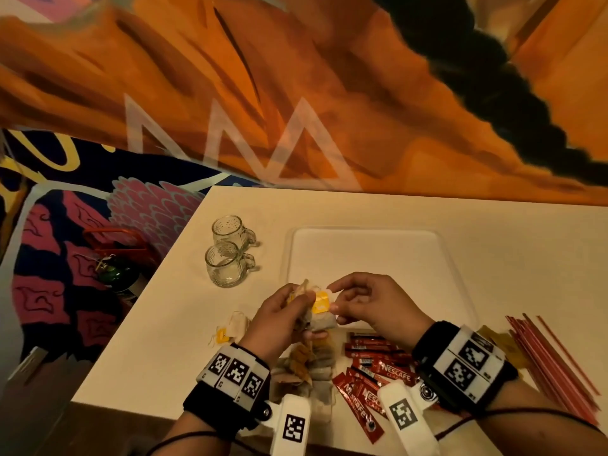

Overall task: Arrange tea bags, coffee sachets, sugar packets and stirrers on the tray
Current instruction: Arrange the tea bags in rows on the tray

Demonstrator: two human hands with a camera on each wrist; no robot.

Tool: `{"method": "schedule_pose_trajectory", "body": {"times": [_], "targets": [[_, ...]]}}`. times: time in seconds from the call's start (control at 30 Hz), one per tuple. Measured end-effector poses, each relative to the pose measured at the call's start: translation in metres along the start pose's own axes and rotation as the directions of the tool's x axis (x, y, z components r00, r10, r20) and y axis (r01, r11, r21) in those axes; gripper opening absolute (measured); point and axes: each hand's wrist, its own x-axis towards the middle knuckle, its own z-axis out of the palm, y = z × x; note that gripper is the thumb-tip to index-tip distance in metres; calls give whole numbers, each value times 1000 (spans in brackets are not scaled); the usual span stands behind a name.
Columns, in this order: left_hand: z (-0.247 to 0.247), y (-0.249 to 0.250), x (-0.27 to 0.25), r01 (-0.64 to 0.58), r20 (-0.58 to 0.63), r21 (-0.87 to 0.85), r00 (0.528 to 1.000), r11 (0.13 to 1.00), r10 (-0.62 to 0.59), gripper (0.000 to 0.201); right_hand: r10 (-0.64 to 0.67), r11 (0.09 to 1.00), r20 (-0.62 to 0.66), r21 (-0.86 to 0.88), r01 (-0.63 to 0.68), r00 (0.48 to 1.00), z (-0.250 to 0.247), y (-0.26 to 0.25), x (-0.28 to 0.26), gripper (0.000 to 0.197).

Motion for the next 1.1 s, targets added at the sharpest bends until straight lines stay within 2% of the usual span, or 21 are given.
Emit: {"method": "schedule_pose_trajectory", "body": {"times": [0.07, 0.13, 0.3, 0.53, 0.73, 0.9, 1.1], "targets": [[7, -2, 2, -18, -27, -22, 999, 1000, 17, 13, 7, 1000, -25, -15, -7, 1000, -4, 1, -1, 17], [14, -2, 3, -51, -42, -2, 998, 999, 51, 11, -5, 999, -31, -39, 3, 1000, -7, 2, 0, 19], [23, -1, 10, -81, -94, -23, 992, 996, 79, 7, -72, 992, -91, -114, 62, 993, -16, 8, 7, 9], [-7, 15, 31, -60, -186, -54, 981, 997, 49, 8, -119, 992, -125, -62, 112, 985, -24, 10, 31, 9], [-50, 25, 63, -8, -162, 21, 987, 1000, 11, 4, 114, 992, -168, 81, -102, 979, -1, 23, 117, 6], [-67, 30, 96, 45, -79, 44, 996, 998, -41, 3, 287, 958, -158, 55, -282, 945, 12, 43, 197, 13], [-74, 30, 107, 55, 11, 53, 998, 997, -56, 4, 316, 938, -338, -28, -345, 886, 5, 51, 239, 16]]}}
